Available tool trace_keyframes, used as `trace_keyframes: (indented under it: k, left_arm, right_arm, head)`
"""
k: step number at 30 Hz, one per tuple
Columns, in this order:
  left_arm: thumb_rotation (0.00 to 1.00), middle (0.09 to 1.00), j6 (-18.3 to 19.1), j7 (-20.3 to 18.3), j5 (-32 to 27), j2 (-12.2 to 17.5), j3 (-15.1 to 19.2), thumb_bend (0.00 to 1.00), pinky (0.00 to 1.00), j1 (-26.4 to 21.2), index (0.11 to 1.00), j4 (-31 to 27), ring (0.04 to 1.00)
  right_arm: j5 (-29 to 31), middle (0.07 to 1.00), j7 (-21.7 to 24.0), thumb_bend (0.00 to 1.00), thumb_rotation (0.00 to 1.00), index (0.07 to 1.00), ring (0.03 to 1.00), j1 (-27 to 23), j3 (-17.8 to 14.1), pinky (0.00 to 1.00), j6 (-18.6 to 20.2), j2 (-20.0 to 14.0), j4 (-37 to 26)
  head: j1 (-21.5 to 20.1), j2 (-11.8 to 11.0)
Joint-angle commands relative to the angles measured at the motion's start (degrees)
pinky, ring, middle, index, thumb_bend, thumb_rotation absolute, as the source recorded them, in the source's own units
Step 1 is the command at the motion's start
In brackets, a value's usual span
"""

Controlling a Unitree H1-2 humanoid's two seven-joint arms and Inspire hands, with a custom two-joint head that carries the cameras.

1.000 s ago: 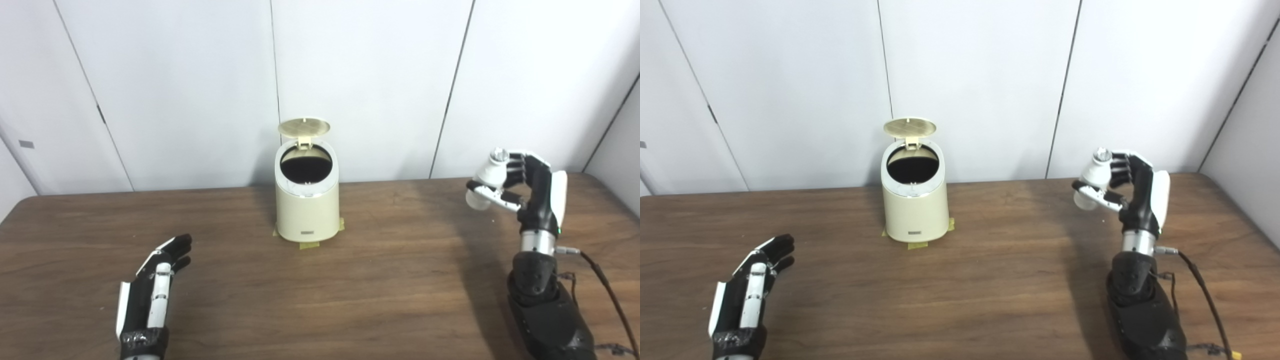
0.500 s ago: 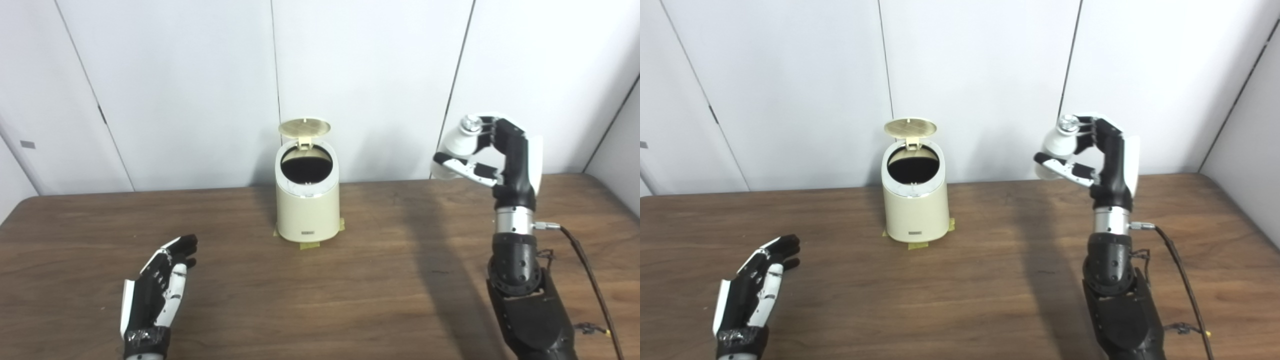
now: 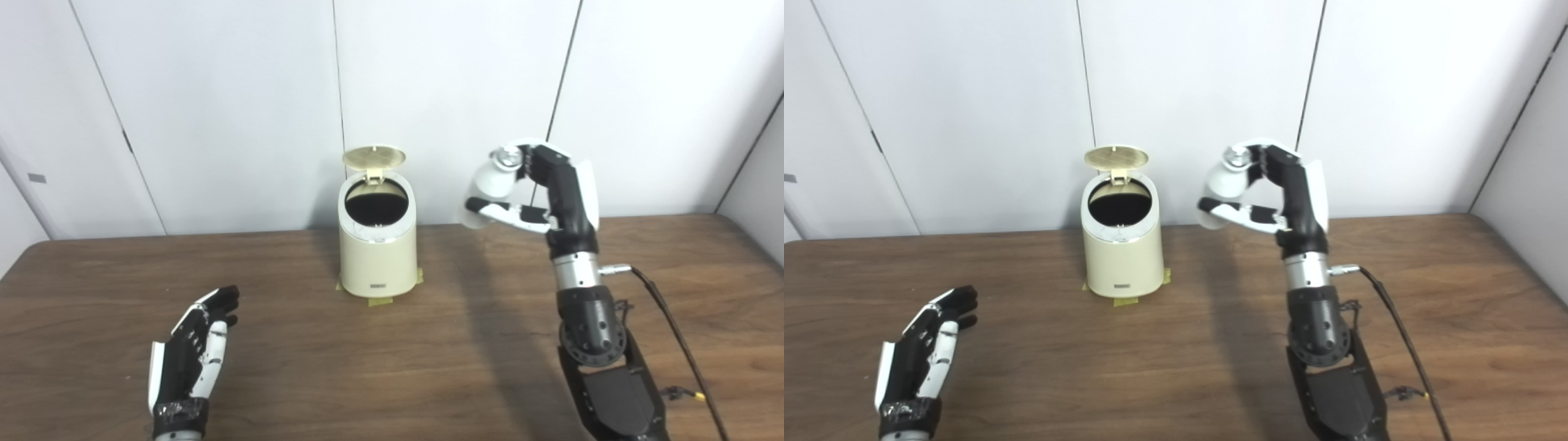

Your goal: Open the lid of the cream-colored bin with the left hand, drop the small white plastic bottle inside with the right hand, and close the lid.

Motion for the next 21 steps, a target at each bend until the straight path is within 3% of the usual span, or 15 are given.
trace_keyframes:
  k: [1, 6, 15, 21]
  left_arm:
    - [0.63, 0.778, -2.8, 1.2, 3.0, -1.5, -1.4, 0.14, 0.76, 1.3, 0.76, 4.6, 0.788]
    - [0.71, 0.783, -2.8, 2.1, 3.7, -1.9, -2.0, 0.15, 0.77, 1.3, 0.763, 5.0, 0.79]
    - [0.71, 0.777, -3.3, 4.3, 6.7, -2.3, -3.5, 0.15, 0.74, 1.3, 0.759, 4.8, 0.777]
    - [0.76, 0.78, -3.3, 5.3, 7.7, -2.5, -4.2, 0.16, 0.74, 1.2, 0.76, 4.7, 0.777]
  right_arm:
    - [-1.3, 0.48, 0.8, 0.51, 0.0, 0.53, 0.424, -3.9, 0.5, 0.36, -1.4, 0.5, -2.9]
    - [-0.1, 0.49, 3.6, 0.51, 0.0, 0.54, 0.411, -4.8, 2.1, 0.35, -1.6, 1.8, -3.2]
    - [-1.6, 0.498, 5.6, 0.51, 0.0, 0.541, 0.401, -7.6, 4.6, 0.35, -9.2, 1.9, 3.0]
    - [1.0, 0.506, 7.0, 0.51, 0.0, 0.527, 0.403, -10.5, 6.3, 0.35, -13.7, 2.8, 9.4]
  head:
    - [0.1, 0.0]
    - [0.7, -0.2]
    - [1.8, -0.4]
    - [2.3, -0.7]
